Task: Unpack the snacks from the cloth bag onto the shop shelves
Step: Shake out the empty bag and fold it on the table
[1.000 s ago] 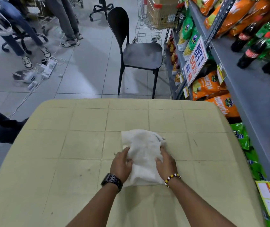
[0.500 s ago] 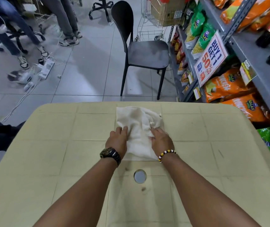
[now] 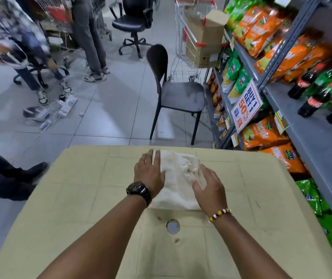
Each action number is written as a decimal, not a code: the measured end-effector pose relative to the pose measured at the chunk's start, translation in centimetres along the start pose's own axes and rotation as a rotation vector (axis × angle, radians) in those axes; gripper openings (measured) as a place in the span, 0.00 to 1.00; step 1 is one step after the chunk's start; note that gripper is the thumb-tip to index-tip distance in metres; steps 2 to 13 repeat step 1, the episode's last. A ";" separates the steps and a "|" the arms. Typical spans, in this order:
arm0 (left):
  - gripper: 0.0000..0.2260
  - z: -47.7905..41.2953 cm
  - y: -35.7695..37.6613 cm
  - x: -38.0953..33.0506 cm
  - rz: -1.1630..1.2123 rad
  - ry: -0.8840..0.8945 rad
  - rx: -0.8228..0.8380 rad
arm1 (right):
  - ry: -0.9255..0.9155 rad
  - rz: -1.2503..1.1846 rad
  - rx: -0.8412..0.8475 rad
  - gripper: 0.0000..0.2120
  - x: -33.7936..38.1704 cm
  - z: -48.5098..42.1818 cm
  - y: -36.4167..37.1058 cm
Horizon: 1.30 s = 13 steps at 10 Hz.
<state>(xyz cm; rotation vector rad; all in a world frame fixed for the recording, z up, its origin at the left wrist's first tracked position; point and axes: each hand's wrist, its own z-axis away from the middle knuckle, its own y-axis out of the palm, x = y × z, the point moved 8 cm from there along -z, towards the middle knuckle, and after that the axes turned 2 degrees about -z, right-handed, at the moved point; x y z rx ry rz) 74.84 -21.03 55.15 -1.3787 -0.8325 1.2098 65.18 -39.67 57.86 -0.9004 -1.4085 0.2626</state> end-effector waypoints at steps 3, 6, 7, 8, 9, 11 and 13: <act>0.33 0.3 -6.9 -2.2 0.049 0.080 -0.137 | -0.089 -0.167 -0.140 0.24 5.4 2.6 -7.5; 0.33 0.3 -6.9 -2.2 0.049 0.080 -0.137 | -0.089 -0.167 -0.140 0.24 5.4 2.6 -7.5; 0.33 0.3 -6.9 -2.2 0.049 0.080 -0.137 | -0.089 -0.167 -0.140 0.24 5.4 2.6 -7.5; 0.33 0.3 -6.9 -2.2 0.049 0.080 -0.137 | -0.089 -0.167 -0.140 0.24 5.4 2.6 -7.5; 0.33 0.3 -6.9 -2.2 0.049 0.080 -0.137 | -0.089 -0.167 -0.140 0.24 5.4 2.6 -7.5; 0.33 0.3 -6.9 -2.2 0.049 0.080 -0.137 | -0.089 -0.167 -0.140 0.24 5.4 2.6 -7.5; 0.33 0.3 -6.9 -2.2 0.049 0.080 -0.137 | -0.089 -0.167 -0.140 0.24 5.4 2.6 -7.5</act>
